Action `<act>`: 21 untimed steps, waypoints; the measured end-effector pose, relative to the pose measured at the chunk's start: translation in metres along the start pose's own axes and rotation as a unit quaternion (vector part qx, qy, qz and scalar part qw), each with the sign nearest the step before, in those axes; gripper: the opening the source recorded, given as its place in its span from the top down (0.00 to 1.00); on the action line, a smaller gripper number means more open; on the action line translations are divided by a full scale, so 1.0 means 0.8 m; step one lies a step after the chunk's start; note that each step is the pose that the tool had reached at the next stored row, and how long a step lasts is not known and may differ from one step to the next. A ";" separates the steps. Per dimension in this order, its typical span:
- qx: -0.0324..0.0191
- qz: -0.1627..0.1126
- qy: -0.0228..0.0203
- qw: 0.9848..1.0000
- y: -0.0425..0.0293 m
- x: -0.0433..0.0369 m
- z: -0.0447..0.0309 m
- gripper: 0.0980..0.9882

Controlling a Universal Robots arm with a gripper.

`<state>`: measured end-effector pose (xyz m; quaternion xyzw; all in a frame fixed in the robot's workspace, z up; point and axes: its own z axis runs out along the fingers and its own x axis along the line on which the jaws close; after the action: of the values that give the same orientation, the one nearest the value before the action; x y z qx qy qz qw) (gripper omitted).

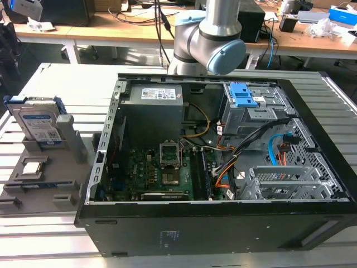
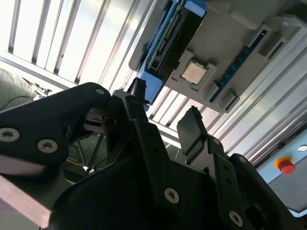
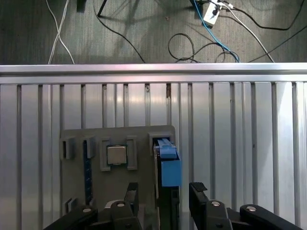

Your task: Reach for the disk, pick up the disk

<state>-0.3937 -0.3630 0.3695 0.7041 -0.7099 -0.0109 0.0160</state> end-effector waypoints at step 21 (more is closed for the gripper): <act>0.000 -0.001 0.000 1.000 -0.0010 0.000 0.0275 0.50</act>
<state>-0.3937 -0.3630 0.3475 0.7047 -0.7092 -0.0109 0.0161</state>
